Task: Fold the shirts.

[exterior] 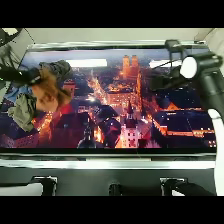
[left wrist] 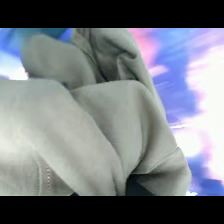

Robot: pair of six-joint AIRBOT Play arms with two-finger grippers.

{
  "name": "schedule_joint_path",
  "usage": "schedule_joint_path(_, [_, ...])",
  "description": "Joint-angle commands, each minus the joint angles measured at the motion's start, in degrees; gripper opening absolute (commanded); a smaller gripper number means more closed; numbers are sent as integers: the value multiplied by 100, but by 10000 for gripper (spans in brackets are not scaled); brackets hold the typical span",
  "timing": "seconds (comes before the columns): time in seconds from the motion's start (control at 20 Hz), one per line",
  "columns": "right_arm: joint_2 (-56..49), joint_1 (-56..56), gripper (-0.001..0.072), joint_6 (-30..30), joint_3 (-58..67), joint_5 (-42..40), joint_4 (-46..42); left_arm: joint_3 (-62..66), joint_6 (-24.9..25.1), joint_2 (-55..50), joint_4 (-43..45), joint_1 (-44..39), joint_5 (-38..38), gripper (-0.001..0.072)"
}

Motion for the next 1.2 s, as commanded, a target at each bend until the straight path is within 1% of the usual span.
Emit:
schedule_joint_path(0.0, [721,-2,695,2,4,48,-686,50,273,1399,-695,-785,330,29])
schedule_joint_path(0.1, [1121,-2,695,2,4,168,-776,48,275,1853,-1091,-1543,476,28])
schedule_joint_path(0.15, [1335,-2,696,2,4,245,-817,50,271,1982,-1145,-1971,518,28])
schedule_joint_path(0.3, [1906,-4,695,0,4,549,-1093,9,271,2072,-1134,-3088,544,28])
schedule_joint_path(0.4, [2240,-4,695,2,2,905,-1311,-275,267,2035,-1137,-3580,544,28])
schedule_joint_path(0.5, [2450,-2,694,26,2,1447,-1322,-892,254,1937,-1180,-3950,520,27])
schedule_joint_path(0.6, [2490,-2,690,160,2,2188,-1200,-1670,278,1718,-1316,-4164,466,27])
schedule_joint_path(0.65, [2465,-2,689,164,-9,2435,-1145,-2039,400,1552,-1521,-4205,470,27])
schedule_joint_path(0.75, [2354,-2,681,157,-11,2479,-1010,-2636,732,1032,-1982,-4199,474,27])
schedule_joint_path(0.85, [2166,-2,681,177,-55,2159,-846,-2776,807,358,-2041,-4192,404,29])
schedule_joint_path(0.9, [2017,-2,681,184,-76,2000,-752,-2704,802,70,-2096,-4153,313,104])
schedule_joint_path(0.95, [1856,-2,681,179,-105,1869,-697,-2529,787,-164,-2146,-4061,118,527])
schedule_joint_path(1.0, [1670,-2,681,149,-155,1727,-634,-2269,796,-297,-2129,-3906,-120,720])
schedule_joint_path(1.05, [1491,-2,682,48,-210,1611,-570,-1996,807,-317,-2072,-3705,-350,720])
schedule_joint_path(1.15, [1051,-9,682,-365,-297,1381,-358,-1379,807,-186,-1722,-3165,-850,720])
